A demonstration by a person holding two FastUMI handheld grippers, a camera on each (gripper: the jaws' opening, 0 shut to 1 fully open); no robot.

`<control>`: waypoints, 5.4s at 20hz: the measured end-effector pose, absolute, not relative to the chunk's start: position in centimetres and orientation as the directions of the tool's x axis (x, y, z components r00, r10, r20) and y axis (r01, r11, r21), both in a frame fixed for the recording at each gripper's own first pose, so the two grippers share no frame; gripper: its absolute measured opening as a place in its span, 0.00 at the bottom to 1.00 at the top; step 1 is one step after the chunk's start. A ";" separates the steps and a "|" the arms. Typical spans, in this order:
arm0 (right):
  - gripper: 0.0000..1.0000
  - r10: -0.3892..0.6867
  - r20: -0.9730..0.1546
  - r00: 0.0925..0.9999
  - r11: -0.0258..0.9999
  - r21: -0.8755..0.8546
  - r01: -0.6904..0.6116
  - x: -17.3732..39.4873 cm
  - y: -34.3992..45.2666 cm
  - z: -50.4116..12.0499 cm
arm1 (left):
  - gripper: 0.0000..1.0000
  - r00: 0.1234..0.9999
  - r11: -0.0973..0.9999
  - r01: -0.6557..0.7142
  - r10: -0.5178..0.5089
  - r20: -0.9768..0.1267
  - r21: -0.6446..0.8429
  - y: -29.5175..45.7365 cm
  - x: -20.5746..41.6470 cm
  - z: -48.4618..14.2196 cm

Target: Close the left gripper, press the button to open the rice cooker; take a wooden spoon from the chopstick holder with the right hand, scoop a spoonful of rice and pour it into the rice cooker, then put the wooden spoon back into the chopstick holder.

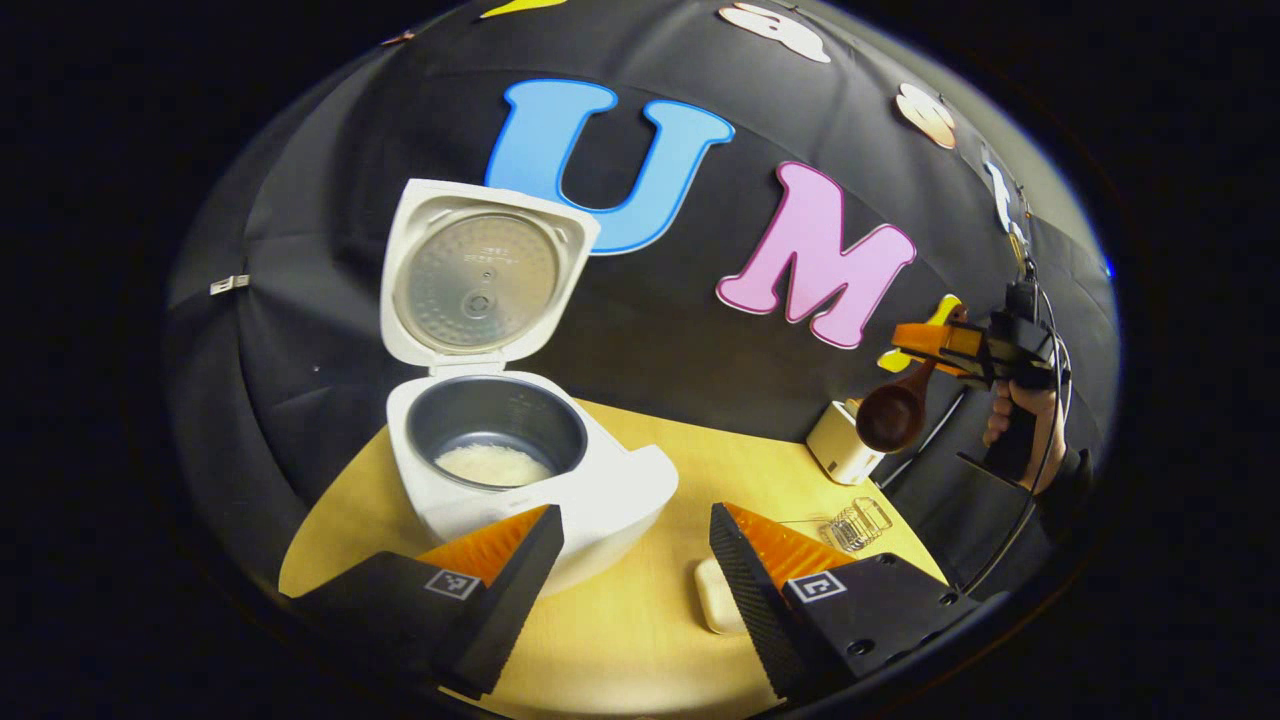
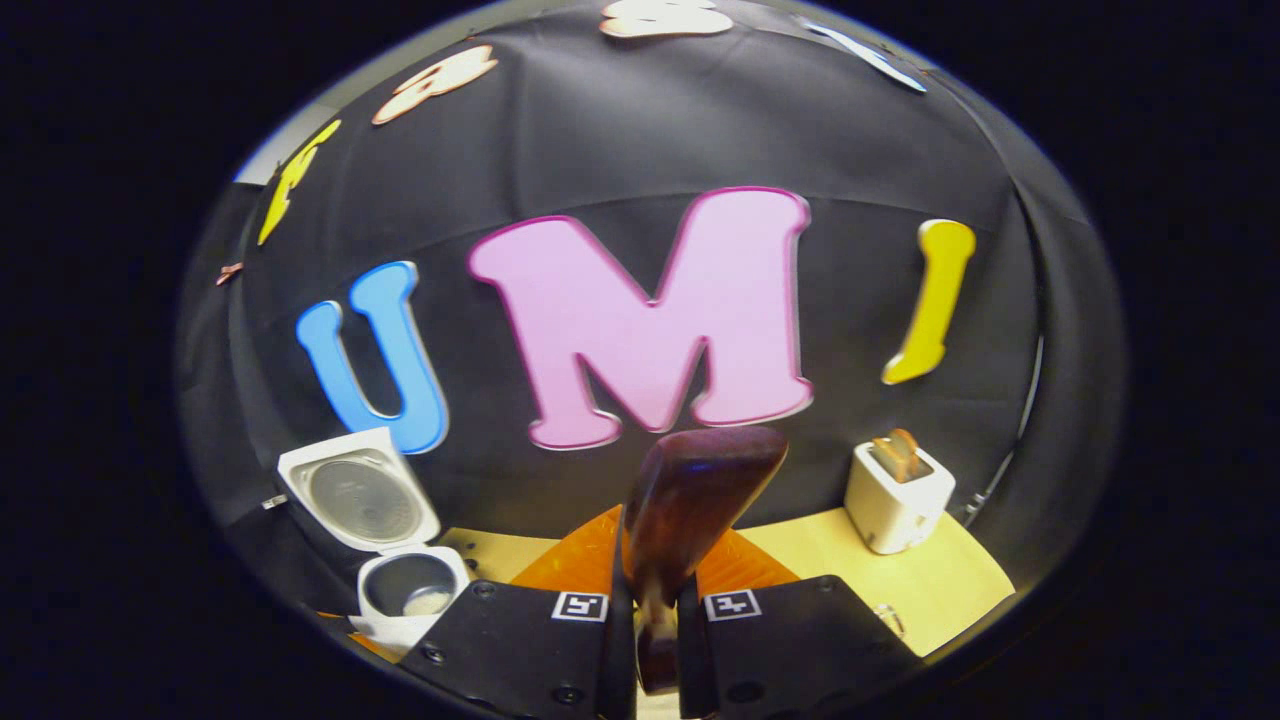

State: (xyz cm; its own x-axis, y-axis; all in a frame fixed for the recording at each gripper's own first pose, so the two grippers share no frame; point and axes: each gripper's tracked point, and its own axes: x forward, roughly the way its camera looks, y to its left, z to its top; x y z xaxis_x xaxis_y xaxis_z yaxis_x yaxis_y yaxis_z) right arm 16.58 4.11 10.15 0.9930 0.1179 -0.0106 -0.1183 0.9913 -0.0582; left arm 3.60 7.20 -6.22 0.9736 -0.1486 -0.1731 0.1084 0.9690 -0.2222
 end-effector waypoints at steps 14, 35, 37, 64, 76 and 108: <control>0.20 -0.131 -0.141 0.981 0.986 0.086 0.144 18.8 -16.2 2.3 | 0.96 0.972 0.992 -0.024 -0.005 -0.235 -0.122 5.8 5.4 -5.2; 0.22 -0.186 -0.336 0.923 0.966 0.108 0.234 25.0 -20.8 -11.7 | 0.95 0.945 0.944 -0.284 0.247 -0.212 -0.166 11.6 4.3 -3.7; 0.26 -0.187 -0.349 0.918 0.963 0.120 0.241 24.4 -21.0 -11.9 | 0.95 0.940 0.937 -0.320 0.294 -0.176 -0.144 14.0 4.3 -2.0; 0.99 -0.379 -0.334 0.863 0.925 -0.131 0.356 -0.2 -19.9 -7.8 | 0.94 0.943 0.945 -0.328 0.327 0.054 0.010 32.3 24.2 19.2; 0.99 -0.285 -0.325 0.902 0.958 -0.054 0.283 0.9 -15.7 -8.3 | 0.94 0.969 0.962 -0.227 0.207 -0.137 -0.150 30.1 24.0 14.9; 0.99 0.036 -0.440 0.897 0.995 -0.068 -0.074 3.7 -10.3 -17.2 | 0.96 0.923 0.958 -0.281 0.284 -0.261 0.048 17.3 18.0 -7.5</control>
